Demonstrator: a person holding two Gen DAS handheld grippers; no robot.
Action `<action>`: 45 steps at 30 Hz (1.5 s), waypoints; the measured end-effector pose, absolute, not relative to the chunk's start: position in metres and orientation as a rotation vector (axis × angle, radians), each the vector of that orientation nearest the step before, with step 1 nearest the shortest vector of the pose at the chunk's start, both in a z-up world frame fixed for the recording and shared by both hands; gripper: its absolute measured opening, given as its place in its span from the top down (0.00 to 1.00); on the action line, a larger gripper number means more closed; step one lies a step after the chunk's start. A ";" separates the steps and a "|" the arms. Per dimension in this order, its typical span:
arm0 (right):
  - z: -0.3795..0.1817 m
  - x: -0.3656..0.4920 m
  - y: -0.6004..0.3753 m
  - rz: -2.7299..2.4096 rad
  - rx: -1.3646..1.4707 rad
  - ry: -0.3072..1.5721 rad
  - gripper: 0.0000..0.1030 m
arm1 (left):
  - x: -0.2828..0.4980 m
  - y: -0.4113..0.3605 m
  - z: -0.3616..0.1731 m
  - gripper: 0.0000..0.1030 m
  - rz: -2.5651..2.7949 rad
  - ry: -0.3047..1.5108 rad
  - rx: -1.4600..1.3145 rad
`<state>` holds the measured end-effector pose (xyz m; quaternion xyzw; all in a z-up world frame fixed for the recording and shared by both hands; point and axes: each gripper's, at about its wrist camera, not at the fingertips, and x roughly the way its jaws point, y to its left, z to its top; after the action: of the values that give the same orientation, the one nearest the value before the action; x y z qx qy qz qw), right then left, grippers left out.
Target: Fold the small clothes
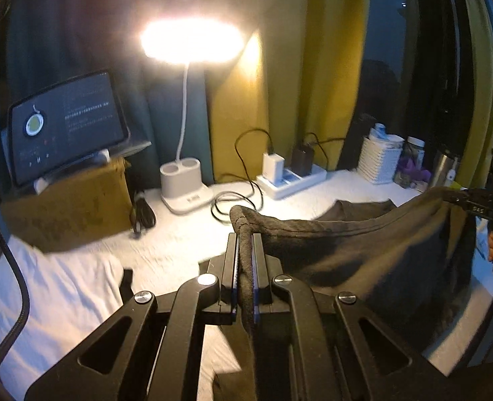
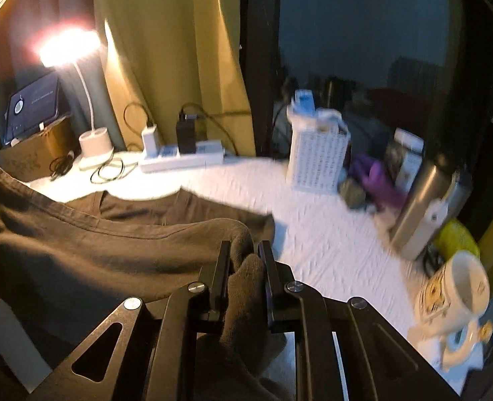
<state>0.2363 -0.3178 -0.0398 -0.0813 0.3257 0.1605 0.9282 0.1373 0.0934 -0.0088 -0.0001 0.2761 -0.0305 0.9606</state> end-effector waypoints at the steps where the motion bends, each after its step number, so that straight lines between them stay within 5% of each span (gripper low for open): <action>1: -0.039 0.240 -0.316 0.327 -0.168 0.664 0.85 | 0.143 0.095 -0.008 0.96 -0.059 0.558 0.003; 29: -0.143 0.355 -0.296 0.266 -0.240 0.872 0.84 | 0.281 0.136 -0.123 0.96 0.051 0.827 -0.010; 31: -0.144 0.355 -0.300 0.242 -0.247 0.870 0.75 | 0.286 0.138 -0.127 0.96 0.066 0.832 -0.004; 33: -0.141 0.354 -0.307 0.190 -0.253 0.860 0.50 | 0.289 0.142 -0.127 0.96 0.075 0.829 -0.005; 34: -0.139 0.353 -0.311 0.180 -0.249 0.856 0.46 | 0.291 0.144 -0.127 0.96 0.075 0.830 -0.008; 45: -0.106 0.337 -0.359 0.163 -0.065 0.806 0.44 | 0.281 0.148 -0.111 0.94 0.108 0.844 -0.027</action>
<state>0.3372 -0.3587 -0.1064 -0.0315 0.3916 0.0793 0.9162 0.2812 0.1476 -0.1113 -0.0129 0.4093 0.0526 0.9108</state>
